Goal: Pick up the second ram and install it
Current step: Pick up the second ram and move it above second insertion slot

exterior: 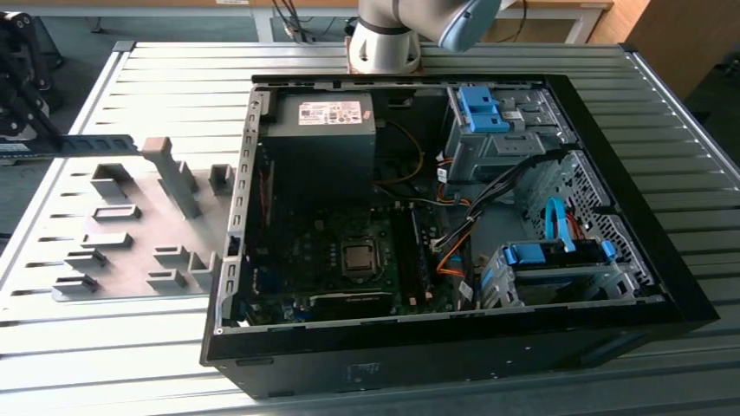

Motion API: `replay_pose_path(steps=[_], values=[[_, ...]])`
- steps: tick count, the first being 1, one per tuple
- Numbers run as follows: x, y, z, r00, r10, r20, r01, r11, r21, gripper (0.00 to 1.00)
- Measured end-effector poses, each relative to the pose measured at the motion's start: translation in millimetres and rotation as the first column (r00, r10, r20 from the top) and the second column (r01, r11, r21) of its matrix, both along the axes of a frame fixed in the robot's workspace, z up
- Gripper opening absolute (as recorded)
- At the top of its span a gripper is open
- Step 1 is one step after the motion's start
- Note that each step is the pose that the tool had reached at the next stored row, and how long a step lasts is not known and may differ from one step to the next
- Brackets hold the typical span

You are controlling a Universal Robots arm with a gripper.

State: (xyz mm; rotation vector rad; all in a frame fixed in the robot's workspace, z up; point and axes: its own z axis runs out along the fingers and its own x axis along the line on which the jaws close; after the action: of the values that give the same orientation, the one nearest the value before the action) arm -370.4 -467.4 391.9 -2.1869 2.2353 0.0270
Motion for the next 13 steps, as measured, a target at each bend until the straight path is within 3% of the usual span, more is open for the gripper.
replay_pose_path(steps=[13], values=[[10.4,0.0,0.0,1.0,0.0,-0.0001,0.0,1.0,0.0,0.14]])
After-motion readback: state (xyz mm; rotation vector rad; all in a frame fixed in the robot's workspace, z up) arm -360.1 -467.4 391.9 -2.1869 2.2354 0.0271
